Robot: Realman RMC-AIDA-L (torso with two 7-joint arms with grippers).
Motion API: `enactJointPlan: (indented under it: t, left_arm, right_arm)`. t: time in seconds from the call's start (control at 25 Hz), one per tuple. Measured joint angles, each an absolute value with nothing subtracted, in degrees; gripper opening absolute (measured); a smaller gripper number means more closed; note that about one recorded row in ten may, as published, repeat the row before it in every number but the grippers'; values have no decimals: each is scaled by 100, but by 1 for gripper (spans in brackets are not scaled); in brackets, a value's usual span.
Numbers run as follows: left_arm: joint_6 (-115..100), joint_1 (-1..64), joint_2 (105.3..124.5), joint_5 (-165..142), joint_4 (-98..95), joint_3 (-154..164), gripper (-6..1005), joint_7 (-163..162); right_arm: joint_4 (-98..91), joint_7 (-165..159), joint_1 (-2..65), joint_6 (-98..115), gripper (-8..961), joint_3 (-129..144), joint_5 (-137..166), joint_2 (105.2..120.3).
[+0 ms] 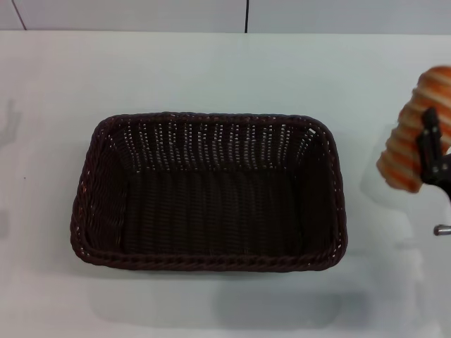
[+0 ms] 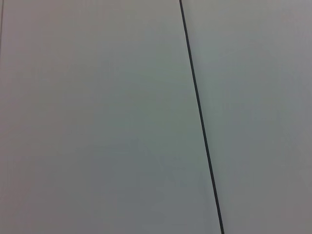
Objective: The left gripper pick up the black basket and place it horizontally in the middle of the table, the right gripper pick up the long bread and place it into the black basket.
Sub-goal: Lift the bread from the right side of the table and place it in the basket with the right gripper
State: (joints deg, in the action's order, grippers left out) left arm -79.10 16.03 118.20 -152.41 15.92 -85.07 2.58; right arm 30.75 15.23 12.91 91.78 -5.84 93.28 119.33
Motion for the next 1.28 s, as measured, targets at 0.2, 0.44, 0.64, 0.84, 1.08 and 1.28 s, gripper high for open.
enactJointPlan:
  t: [0.2, 0.44, 0.64, 0.84, 1.08, 1.28]
  left_arm:
    - [-7910, 1613, 11829, -15240, 1608, -8495, 810, 255]
    - [-7907, 1662, 11839, -15241, 1613, -8444, 810, 254]
    - [-7907, 1682, 11851, -15240, 1596, -8436, 810, 244]
    - [-7907, 1679, 11851, -15240, 1585, -8437, 810, 221]
    - [-7901, 1661, 11854, -15240, 1568, -8438, 810, 103]
    - [-7901, 1637, 11856, -15240, 1564, -8438, 810, 92]
  right_arm:
    - [3189, 1500, 1330, 9820, 527, -555, 9846, 11931]
    - [3393, 1461, 1750, 9993, 460, -525, 10641, 11930]
    - [3505, 1467, 2129, 9777, 415, -315, 11011, 11940]
    - [3578, 1448, 2192, 9668, 441, -296, 11265, 11929]
    - [3564, 1340, 2233, 9551, 528, -308, 11282, 11924]
    - [3459, 956, 2281, 9529, 674, -333, 11269, 11915]
